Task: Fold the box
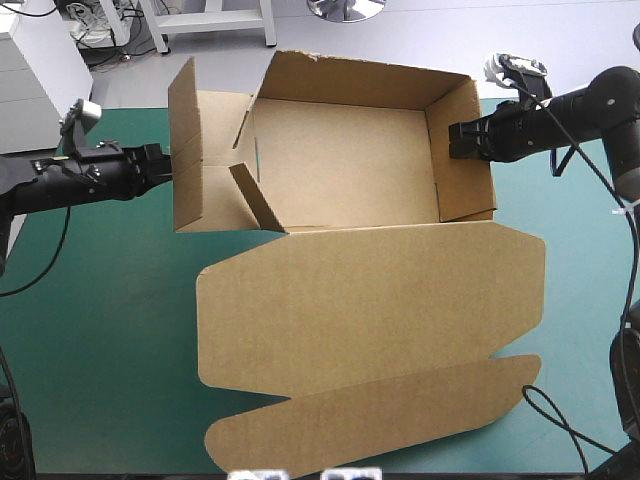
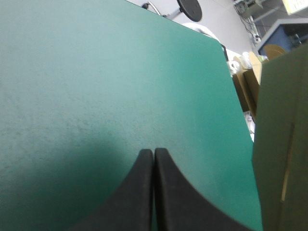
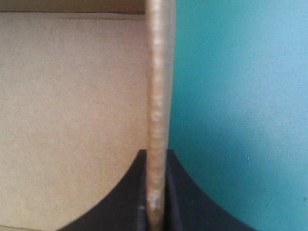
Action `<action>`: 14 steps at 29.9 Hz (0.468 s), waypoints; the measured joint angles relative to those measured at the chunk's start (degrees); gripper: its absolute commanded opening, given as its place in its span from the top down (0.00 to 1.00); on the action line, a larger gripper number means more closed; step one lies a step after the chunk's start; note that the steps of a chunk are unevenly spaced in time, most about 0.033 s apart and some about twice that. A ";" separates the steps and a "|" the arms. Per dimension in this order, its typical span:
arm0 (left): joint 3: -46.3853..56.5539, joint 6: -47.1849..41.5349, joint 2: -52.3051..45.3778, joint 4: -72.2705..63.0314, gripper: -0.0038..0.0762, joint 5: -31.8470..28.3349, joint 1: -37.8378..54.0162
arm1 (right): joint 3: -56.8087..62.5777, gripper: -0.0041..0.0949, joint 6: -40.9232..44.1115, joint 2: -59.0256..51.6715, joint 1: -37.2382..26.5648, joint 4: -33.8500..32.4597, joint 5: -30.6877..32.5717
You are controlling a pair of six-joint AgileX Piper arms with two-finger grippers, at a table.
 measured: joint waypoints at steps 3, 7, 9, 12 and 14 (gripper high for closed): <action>0.00 0.51 0.00 -0.64 0.96 0.00 -2.52 | 0.00 0.97 0.00 0.00 0.00 0.00 0.00; 0.00 0.95 0.04 -1.62 0.96 0.00 -4.65 | 0.00 0.97 0.00 0.00 0.00 0.05 0.00; 0.00 1.23 0.04 -2.62 0.97 0.07 -5.00 | 0.00 0.97 0.00 0.00 0.00 -0.01 0.00; 0.00 1.98 0.04 -4.49 0.96 0.00 -5.07 | 0.00 0.97 0.00 0.00 0.09 -1.10 0.00; 0.00 2.15 0.04 -5.13 0.96 0.07 -5.07 | 0.00 0.97 0.05 0.00 0.73 -2.60 -0.07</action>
